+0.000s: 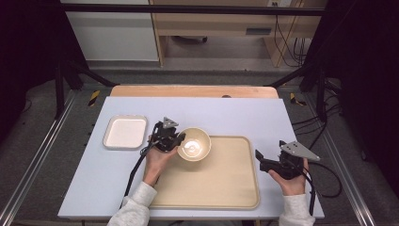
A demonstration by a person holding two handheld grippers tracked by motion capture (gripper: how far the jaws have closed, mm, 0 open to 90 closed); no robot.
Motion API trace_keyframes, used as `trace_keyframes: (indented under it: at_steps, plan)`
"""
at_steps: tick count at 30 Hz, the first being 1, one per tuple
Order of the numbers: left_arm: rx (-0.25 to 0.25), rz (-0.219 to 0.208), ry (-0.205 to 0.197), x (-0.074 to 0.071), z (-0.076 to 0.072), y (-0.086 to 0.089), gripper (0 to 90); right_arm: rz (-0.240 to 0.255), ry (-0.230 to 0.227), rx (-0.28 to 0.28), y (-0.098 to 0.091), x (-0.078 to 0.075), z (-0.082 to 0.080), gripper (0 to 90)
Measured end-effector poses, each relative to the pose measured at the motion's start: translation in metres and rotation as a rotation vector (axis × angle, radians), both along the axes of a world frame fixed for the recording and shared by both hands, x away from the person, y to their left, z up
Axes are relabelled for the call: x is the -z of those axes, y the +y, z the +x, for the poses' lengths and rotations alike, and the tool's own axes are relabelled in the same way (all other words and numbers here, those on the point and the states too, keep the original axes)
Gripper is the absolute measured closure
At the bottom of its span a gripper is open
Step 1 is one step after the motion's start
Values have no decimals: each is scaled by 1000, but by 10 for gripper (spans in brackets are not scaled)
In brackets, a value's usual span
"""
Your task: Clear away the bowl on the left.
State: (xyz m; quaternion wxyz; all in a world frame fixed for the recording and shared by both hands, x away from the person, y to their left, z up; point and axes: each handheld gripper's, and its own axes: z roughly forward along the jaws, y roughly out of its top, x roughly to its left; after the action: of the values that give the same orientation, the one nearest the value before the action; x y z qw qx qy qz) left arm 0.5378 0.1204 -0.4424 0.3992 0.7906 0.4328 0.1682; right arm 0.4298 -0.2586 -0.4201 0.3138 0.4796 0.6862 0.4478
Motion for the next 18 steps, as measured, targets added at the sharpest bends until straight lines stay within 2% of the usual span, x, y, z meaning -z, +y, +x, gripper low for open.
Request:
trace_keyframes:
  at_steps: [4, 8, 11, 18]
  plan:
    - [-9, 31, 9, 2, 3, 0, 827, 1, 0, -1, 0, 0, 0, 61]
    - [-11, 43, 10, 4, 4, 0, 824, 3, 1, -1, 0, 0, 0, 61]
    - [-16, 50, 25, 7, 6, 1, 817, 7, 1, -3, 0, 0, 0, 61]
    - [-9, 76, 26, 9, 8, 2, 808, 9, 0, -1, 0, -1, 0, 61]
